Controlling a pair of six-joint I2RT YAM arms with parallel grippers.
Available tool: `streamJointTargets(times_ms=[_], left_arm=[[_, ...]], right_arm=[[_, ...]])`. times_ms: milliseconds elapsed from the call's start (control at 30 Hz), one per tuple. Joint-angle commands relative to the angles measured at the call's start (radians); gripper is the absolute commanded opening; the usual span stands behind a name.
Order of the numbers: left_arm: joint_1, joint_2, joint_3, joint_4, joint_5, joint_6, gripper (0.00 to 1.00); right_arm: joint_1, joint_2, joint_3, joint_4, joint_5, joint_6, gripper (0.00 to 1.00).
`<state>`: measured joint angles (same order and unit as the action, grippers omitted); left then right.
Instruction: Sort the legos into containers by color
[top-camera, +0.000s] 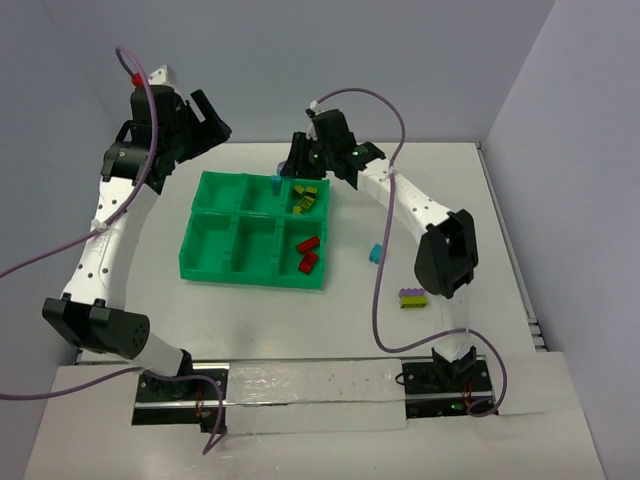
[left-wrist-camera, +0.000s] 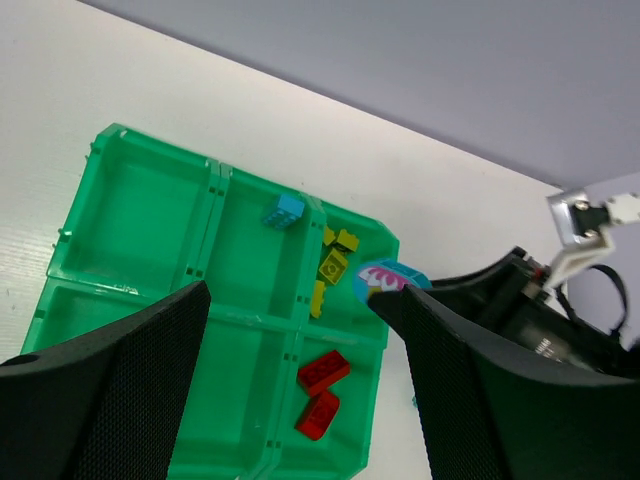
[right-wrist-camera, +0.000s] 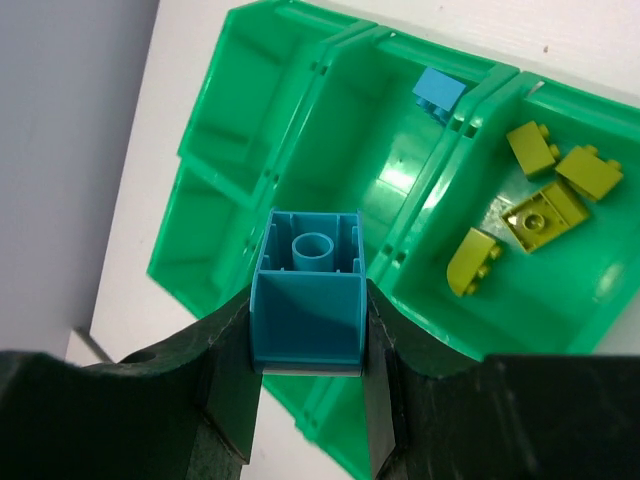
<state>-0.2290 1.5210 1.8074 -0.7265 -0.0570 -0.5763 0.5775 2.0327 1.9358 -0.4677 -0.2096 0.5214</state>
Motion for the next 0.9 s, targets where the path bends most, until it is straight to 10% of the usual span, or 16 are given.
streamJointTargets(times_ms=[0, 500, 867], left_arm=[[0.002, -0.013, -0.027, -0.014, -0.005, -0.010, 0.84], [0.003, -0.037, -0.031, -0.037, -0.002, 0.000, 0.84], [0.004, -0.044, -0.050, -0.017, 0.019, -0.010, 0.84]], right_arm=[[0.034, 0.094, 0.129, 0.023, 0.062, 0.047, 0.06], [0.055, 0.325, 0.371, -0.006, 0.023, 0.078, 0.66], [0.051, 0.041, 0.196, -0.018, 0.105, 0.013, 0.70]])
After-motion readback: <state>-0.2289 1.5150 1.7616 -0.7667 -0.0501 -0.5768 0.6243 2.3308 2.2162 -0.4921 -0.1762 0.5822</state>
